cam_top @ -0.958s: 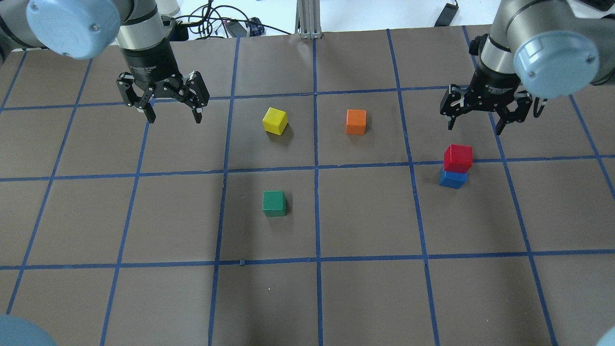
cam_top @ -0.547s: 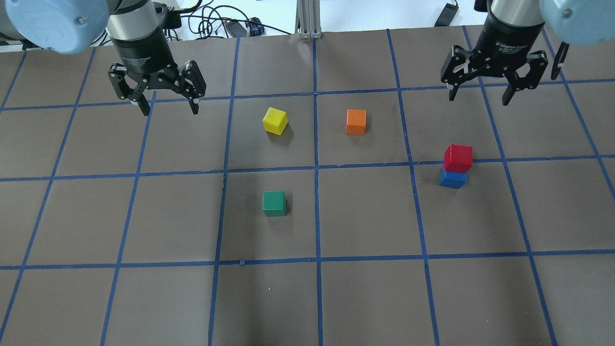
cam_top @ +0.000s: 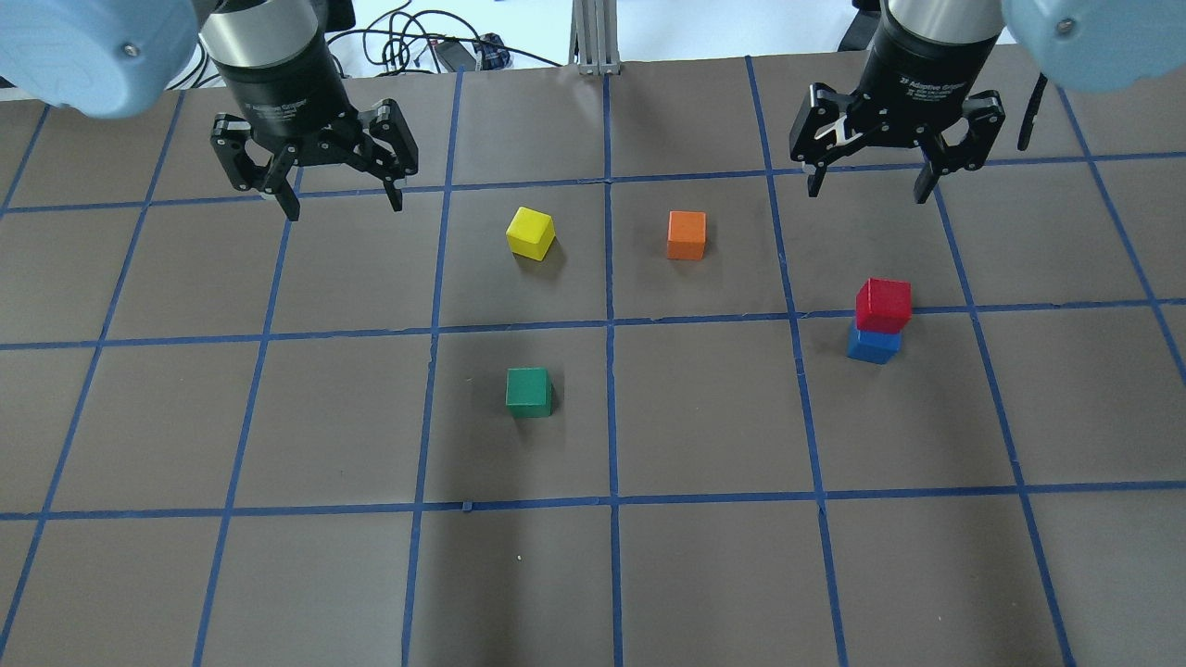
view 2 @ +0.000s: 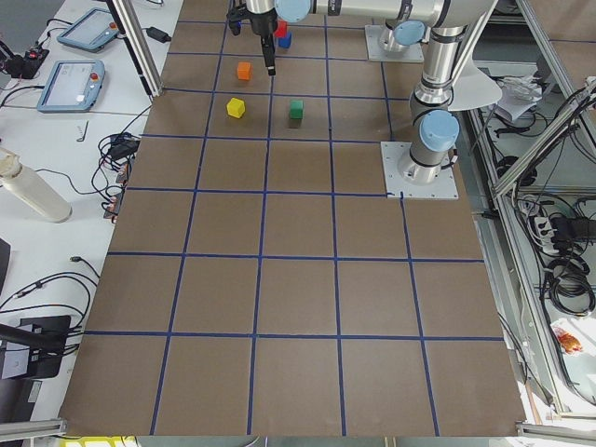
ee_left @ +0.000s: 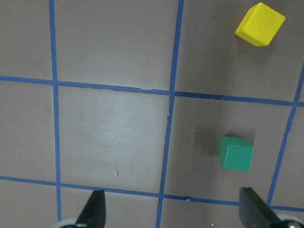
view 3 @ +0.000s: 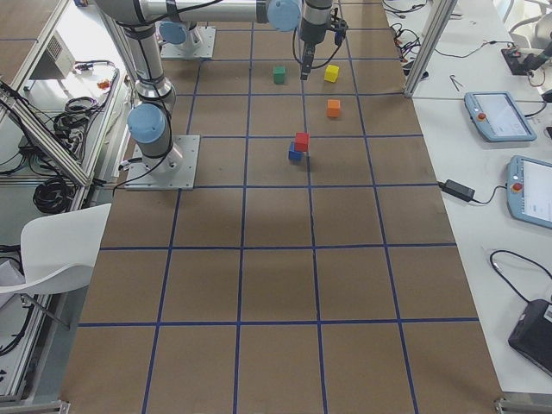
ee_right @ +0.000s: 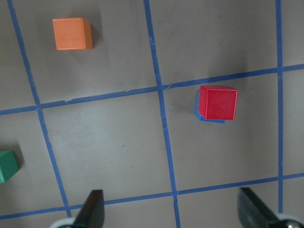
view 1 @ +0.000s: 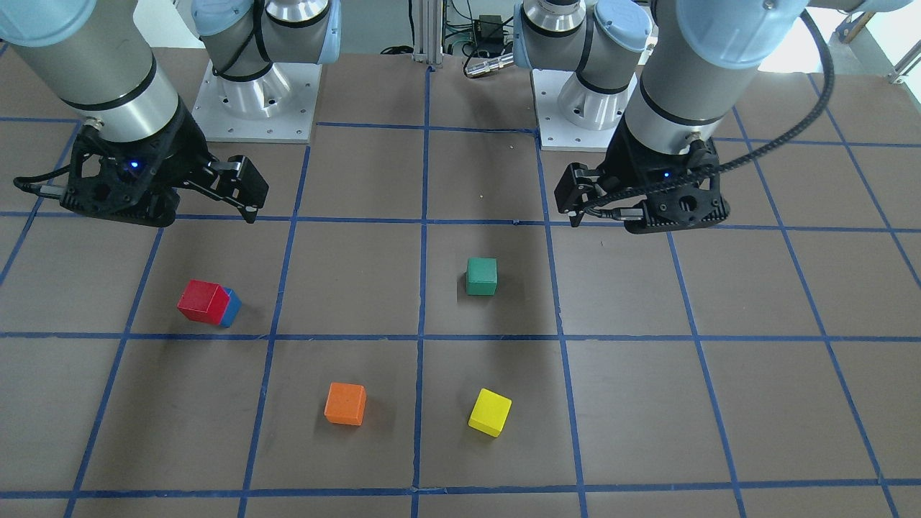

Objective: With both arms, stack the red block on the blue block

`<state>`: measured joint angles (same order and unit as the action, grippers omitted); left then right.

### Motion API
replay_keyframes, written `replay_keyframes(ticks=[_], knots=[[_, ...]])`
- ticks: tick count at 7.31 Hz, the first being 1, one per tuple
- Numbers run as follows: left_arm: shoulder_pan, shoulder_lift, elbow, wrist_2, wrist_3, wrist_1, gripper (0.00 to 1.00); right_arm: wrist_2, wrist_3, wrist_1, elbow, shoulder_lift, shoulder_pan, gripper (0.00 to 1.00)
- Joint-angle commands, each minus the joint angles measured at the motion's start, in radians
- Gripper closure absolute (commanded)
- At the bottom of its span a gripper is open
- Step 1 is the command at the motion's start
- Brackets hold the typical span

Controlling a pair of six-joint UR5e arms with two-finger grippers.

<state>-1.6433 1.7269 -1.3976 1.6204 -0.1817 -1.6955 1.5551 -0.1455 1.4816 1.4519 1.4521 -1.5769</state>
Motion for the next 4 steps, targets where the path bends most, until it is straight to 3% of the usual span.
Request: replay_keyframes(ticks=[1,4], knots=[[-0.027,-0.010,-0.007,-0.046,0.039,-0.001,0.00,-0.007,-0.003,-0.041,-0.001,0.014,-0.005,0.00],[-0.017,-0.035,-0.076,-0.057,0.131,0.051,0.00,0.000,-0.008,-0.057,0.016,0.036,-0.008,0.00]])
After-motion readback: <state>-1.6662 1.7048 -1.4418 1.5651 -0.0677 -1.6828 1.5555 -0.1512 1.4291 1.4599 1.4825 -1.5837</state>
